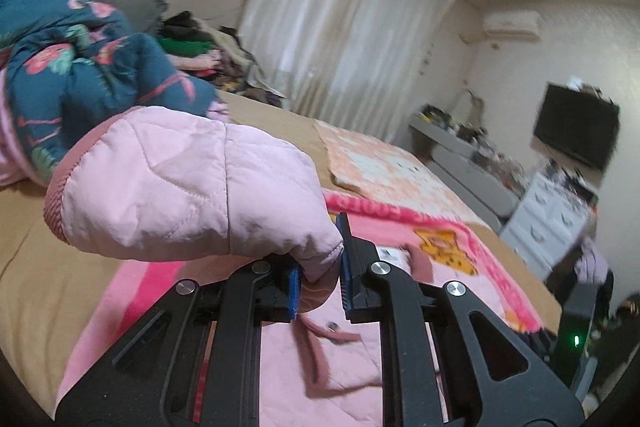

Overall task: Fold large clothes
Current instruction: 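Carry the sleeve with the left gripper across the jacket body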

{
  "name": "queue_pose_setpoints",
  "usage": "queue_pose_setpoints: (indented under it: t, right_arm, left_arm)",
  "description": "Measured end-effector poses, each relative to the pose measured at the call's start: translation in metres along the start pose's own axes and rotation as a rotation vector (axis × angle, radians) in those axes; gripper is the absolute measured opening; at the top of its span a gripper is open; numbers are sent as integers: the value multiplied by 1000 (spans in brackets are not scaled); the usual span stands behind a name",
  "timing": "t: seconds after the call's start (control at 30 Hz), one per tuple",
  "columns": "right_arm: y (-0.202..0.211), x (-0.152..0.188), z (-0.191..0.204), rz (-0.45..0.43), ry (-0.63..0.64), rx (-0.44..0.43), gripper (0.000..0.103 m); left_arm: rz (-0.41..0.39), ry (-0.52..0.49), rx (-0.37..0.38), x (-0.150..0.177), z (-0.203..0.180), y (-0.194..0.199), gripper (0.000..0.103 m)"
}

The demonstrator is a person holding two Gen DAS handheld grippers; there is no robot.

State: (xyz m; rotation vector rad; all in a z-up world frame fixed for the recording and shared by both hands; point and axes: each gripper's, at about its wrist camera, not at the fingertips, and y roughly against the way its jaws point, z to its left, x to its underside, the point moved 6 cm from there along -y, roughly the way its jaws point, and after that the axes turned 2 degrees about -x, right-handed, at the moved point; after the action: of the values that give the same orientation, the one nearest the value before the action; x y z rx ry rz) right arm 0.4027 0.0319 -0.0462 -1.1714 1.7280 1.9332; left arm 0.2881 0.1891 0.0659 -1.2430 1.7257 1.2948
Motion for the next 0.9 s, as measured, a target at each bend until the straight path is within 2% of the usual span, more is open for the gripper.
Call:
queue_pose_setpoints:
  t: [0.13, 0.33, 0.53, 0.63, 0.9]
  right_arm:
    - [1, 10, -23, 10, -33, 32, 98]
    - [3, 35, -69, 42, -108, 88, 98]
    - [9, 66, -125, 78, -209, 153, 98]
    - [12, 79, -148, 89, -266, 173, 98]
    - [24, 89, -190, 73, -369, 198, 98]
  left_arm:
    - [60, -68, 79, 22, -31, -14, 8]
    - [182, -181, 194, 73, -77, -39, 8]
    - [274, -269, 219, 115, -102, -60, 8]
    - [309, -356, 225, 137, -114, -68, 8]
    - [372, -549, 224, 179, -134, -77, 9]
